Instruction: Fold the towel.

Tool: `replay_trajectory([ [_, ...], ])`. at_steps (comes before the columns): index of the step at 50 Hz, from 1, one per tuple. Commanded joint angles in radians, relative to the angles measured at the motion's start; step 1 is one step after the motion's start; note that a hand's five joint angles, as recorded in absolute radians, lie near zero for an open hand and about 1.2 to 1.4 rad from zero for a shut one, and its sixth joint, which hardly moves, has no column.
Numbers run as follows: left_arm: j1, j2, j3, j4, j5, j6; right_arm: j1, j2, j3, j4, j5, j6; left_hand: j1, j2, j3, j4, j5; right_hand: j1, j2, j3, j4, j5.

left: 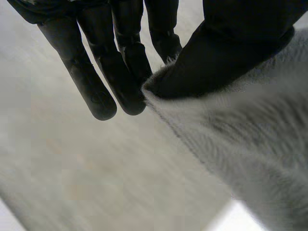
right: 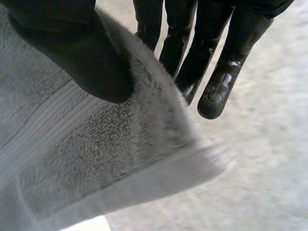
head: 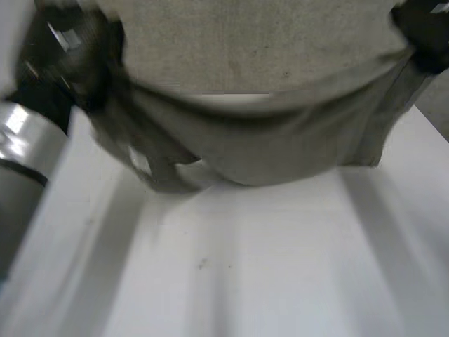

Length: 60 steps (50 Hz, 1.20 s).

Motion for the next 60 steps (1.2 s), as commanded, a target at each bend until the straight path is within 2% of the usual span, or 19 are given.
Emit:
replay_trajectory([
  [1, 0.034, 0.068, 0.243, -0.142, 0.001, 0.005, -0.099, -0.138, -0.174, 0.277, -0.006, -0.003, 0.210, 0.179, 0.179, 0.178, 0.187, 0.422, 0.219, 0.212, 0.206, 0.247],
  [5, 0.043, 0.057, 0.313, -0.245, 0.013, 0.005, -0.111, -0.133, -0.256, 0.401, -0.011, -0.005, 0.210, 0.179, 0.179, 0.178, 0.187, 0.422, 0.219, 0.212, 0.206, 0.247],
  [7, 0.054, 0.025, 0.353, -0.370, 0.049, 0.005, -0.108, -0.127, -0.260, 0.433, -0.012, -0.009, 0.210, 0.179, 0.179, 0.178, 0.187, 0.422, 0.219, 0.212, 0.206, 0.247],
  [10, 0.067, -0.003, 0.356, -0.412, 0.065, 0.005, -0.099, -0.092, -0.236, 0.487, -0.014, -0.052, 0.210, 0.179, 0.179, 0.178, 0.187, 0.422, 0.219, 0.212, 0.206, 0.247],
  [12, 0.110, -0.080, 0.350, -0.487, 0.079, 0.005, -0.087, -0.056, -0.219, 0.504, -0.005, -0.084, 0.210, 0.179, 0.179, 0.178, 0.187, 0.422, 0.219, 0.212, 0.206, 0.247],
  [17, 0.112, -0.246, 0.347, -0.565, 0.083, 0.008, 0.027, 0.069, -0.185, 0.532, 0.037, -0.182, 0.210, 0.179, 0.179, 0.178, 0.187, 0.422, 0.219, 0.212, 0.206, 0.247],
  [21, 0.112, -0.349, 0.361, -0.584, 0.088, 0.010, 0.123, 0.212, -0.203, 0.519, 0.134, -0.202, 0.210, 0.179, 0.179, 0.178, 0.187, 0.422, 0.219, 0.212, 0.206, 0.247],
  [28, 0.115, -0.582, 0.599, -0.512, 0.085, 0.011, 0.188, 0.408, -0.354, 0.321, 0.270, -0.192, 0.210, 0.179, 0.179, 0.178, 0.187, 0.422, 0.219, 0.212, 0.206, 0.247],
  [32, 0.118, -0.615, 0.749, -0.421, 0.083, 0.004, 0.197, 0.461, -0.507, 0.016, 0.354, -0.135, 0.210, 0.179, 0.179, 0.178, 0.187, 0.422, 0.219, 0.212, 0.206, 0.247],
  [33, 0.118, -0.613, 0.811, -0.357, 0.079, -0.004, 0.196, 0.456, -0.522, -0.111, 0.363, -0.105, 0.210, 0.179, 0.179, 0.178, 0.187, 0.422, 0.219, 0.212, 0.206, 0.247],
  [34, 0.118, -0.604, 0.850, -0.282, 0.074, -0.010, 0.196, 0.456, -0.523, -0.113, 0.363, -0.104, 0.210, 0.179, 0.179, 0.178, 0.187, 0.422, 0.219, 0.212, 0.206, 0.247],
  [35, 0.118, -0.604, 0.850, -0.281, 0.074, -0.010, 0.194, 0.441, -0.510, -0.242, 0.365, -0.077, 0.210, 0.179, 0.179, 0.178, 0.187, 0.422, 0.219, 0.212, 0.206, 0.247],
  [36, 0.120, -0.584, 0.865, -0.198, 0.065, -0.015, 0.193, 0.413, -0.485, -0.357, 0.363, -0.052, 0.210, 0.179, 0.179, 0.178, 0.187, 0.422, 0.219, 0.212, 0.206, 0.247],
  [37, 0.120, -0.541, 0.853, -0.107, 0.050, -0.024, 0.193, 0.413, -0.484, -0.358, 0.363, -0.052, 0.210, 0.179, 0.179, 0.178, 0.187, 0.422, 0.219, 0.212, 0.206, 0.247],
  [40, 0.121, -0.472, 0.785, 0.028, 0.018, -0.056, 0.185, 0.320, -0.374, -0.564, 0.354, -0.009, 0.210, 0.179, 0.179, 0.178, 0.187, 0.422, 0.219, 0.212, 0.206, 0.247],
  [43, 0.123, -0.441, 0.727, 0.087, 0.011, -0.074, 0.188, 0.255, -0.258, -0.678, 0.334, 0.008, 0.210, 0.179, 0.179, 0.178, 0.187, 0.422, 0.219, 0.212, 0.206, 0.247],
  [47, 0.129, -0.400, 0.585, 0.170, 0.019, -0.113, 0.185, 0.232, -0.123, -0.664, 0.273, 0.011, 0.210, 0.179, 0.179, 0.178, 0.187, 0.422, 0.219, 0.212, 0.206, 0.247],
  [54, 0.129, -0.400, 0.361, 0.121, 0.034, -0.113, 0.182, 0.232, 0.014, -0.475, 0.236, 0.011, 0.210, 0.179, 0.179, 0.178, 0.187, 0.422, 0.219, 0.212, 0.206, 0.247],
  [60, 0.130, -0.463, 0.098, 0.116, 0.131, -0.105, 0.177, 0.275, 0.137, -0.274, 0.186, 0.008, 0.210, 0.179, 0.179, 0.178, 0.187, 0.422, 0.219, 0.212, 0.206, 0.247],
])
